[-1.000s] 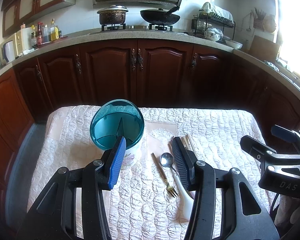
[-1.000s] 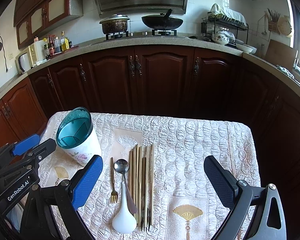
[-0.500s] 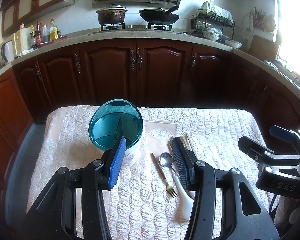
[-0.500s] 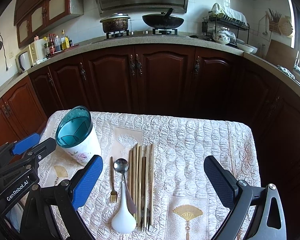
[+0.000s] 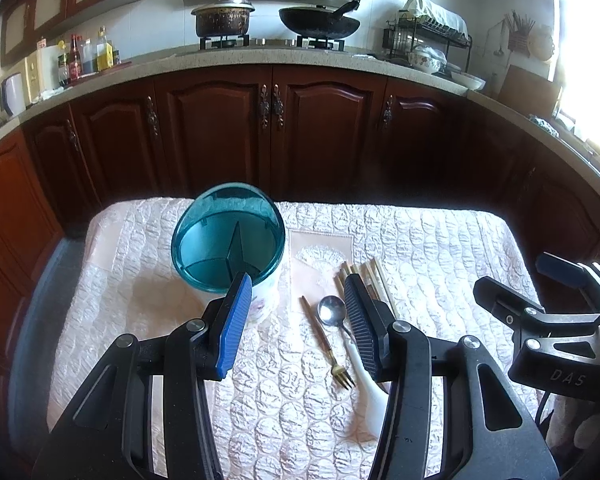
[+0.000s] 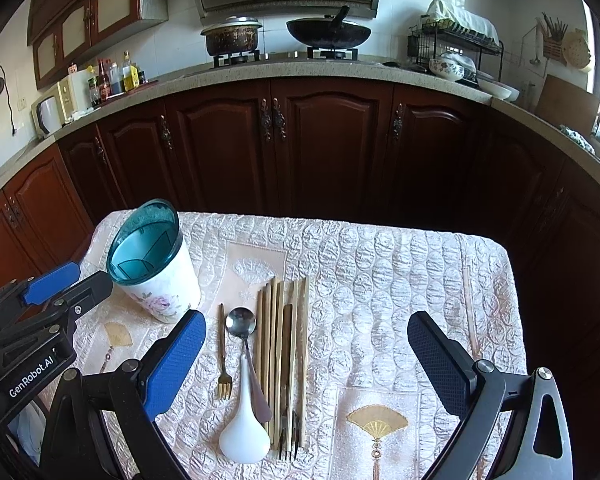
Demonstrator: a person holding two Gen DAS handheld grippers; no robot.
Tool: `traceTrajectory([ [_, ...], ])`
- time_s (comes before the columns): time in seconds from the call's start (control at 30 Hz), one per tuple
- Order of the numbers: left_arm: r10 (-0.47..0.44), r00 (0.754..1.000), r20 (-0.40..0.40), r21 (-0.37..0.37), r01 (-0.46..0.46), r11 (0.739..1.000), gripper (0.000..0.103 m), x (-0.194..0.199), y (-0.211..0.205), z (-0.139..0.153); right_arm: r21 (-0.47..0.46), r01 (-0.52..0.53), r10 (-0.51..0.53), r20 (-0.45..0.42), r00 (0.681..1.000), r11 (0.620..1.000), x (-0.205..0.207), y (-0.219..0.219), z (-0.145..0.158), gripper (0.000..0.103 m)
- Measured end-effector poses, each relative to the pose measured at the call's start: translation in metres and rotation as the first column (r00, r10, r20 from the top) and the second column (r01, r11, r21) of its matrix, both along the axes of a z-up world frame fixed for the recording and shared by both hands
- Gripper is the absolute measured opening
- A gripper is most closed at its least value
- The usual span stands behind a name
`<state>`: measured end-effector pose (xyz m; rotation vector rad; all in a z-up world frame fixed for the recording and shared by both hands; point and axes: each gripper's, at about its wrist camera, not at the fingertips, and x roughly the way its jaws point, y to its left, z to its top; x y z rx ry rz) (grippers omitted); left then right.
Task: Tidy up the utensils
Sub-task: 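Lower the left gripper onto the gold fork and close on its handle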
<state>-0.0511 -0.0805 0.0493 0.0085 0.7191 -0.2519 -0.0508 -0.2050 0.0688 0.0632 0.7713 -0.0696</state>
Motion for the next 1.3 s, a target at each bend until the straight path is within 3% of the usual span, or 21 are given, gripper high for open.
traceTrajectory([
  [0.17, -0.006, 0.998, -0.067, -0.012, 0.006, 1.000, 0.048, 0.008, 0.011, -0.015, 0.018, -0.016, 0.016, -0.030, 0.999, 1.000, 0.005, -0.005, -0.015, 0.101],
  [0.33, -0.017, 0.982, -0.190, -0.065, 0.005, 0.998, 0.048, 0.020, 0.026, -0.042, 0.016, -0.035, 0.037, -0.101, 0.994, 0.999, 0.014, -0.014, -0.047, 0.099],
  [0.57, -0.050, 0.955, -0.292, -0.059, 0.035, 0.998, 0.047, 0.029, 0.017, -0.079, 0.124, -0.077, 0.098, -0.173, 0.980, 0.989, 0.026, -0.022, -0.090, 0.074],
  [0.63, -0.068, 0.948, -0.311, -0.073, 0.048, 0.996, 0.040, 0.032, 0.011, -0.087, 0.134, -0.087, 0.112, -0.193, 0.975, 0.987, 0.029, -0.020, -0.100, 0.063],
  [0.73, -0.086, 0.937, -0.338, -0.090, 0.059, 0.994, 0.036, 0.042, 0.001, -0.101, 0.164, -0.095, 0.128, -0.203, 0.971, 0.982, 0.031, -0.020, -0.108, 0.057],
  [0.87, -0.102, 0.924, -0.369, -0.112, 0.064, 0.992, 0.031, 0.057, -0.014, -0.115, 0.187, -0.113, 0.152, -0.209, 0.966, 0.976, 0.035, -0.019, -0.114, 0.053],
  [1.13, -0.076, 0.903, -0.422, -0.081, 0.046, 0.996, 0.020, 0.085, -0.036, -0.153, 0.220, -0.121, 0.171, -0.225, 0.959, 0.968, 0.041, -0.024, -0.122, 0.048],
  [1.3, -0.060, 0.902, -0.427, -0.083, 0.027, 0.996, 0.017, 0.094, -0.042, -0.163, 0.240, -0.129, 0.186, -0.235, 0.954, 0.962, 0.041, -0.029, -0.126, 0.048],
])
